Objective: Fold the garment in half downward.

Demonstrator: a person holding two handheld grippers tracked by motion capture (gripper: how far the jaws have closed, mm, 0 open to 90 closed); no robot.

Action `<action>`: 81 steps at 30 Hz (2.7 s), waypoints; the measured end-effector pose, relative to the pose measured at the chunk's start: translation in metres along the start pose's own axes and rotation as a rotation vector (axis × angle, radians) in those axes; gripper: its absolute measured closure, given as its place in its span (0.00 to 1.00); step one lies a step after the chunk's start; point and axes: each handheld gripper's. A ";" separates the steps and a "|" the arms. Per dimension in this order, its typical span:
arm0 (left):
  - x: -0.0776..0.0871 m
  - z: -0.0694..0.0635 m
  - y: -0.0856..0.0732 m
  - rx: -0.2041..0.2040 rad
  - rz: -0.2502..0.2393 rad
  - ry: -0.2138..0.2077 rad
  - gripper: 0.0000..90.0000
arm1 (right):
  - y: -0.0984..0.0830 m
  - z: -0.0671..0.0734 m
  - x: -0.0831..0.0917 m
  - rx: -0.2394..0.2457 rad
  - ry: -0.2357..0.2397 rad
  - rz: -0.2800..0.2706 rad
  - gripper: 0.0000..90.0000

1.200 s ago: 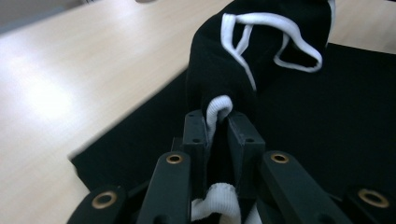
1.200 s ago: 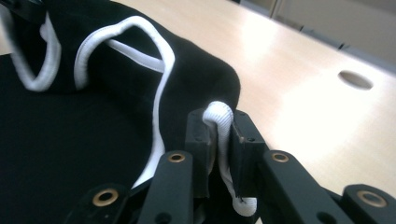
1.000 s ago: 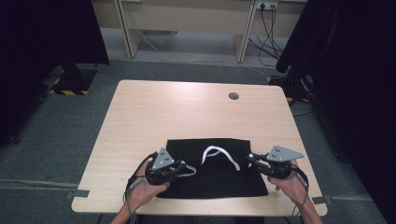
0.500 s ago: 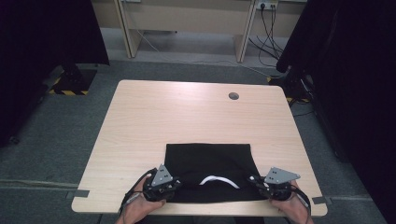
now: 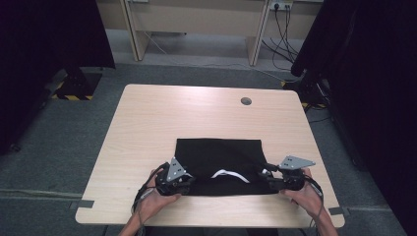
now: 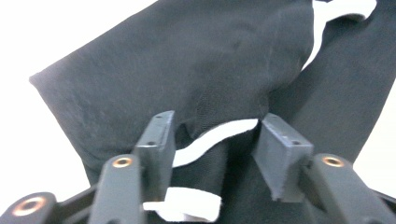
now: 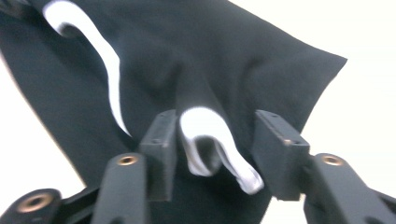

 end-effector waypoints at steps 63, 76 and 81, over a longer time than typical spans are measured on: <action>0.024 -0.012 -0.023 0.048 0.042 -0.046 0.19 | -0.008 0.035 0.011 0.007 -0.056 0.046 0.46; 0.025 -0.006 -0.020 0.104 0.053 -0.056 0.11 | -0.003 0.036 -0.026 -0.008 -0.029 0.094 0.35; 0.023 -0.007 -0.022 0.114 0.060 -0.074 0.07 | -0.005 0.031 -0.020 -0.002 -0.036 0.104 0.35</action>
Point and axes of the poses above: each handheld gripper's, and its own axes: x roughly backward along the jaws, y roughly out of its top, z roughly to its left, and after that the axes turned 5 degrees about y, right-handed
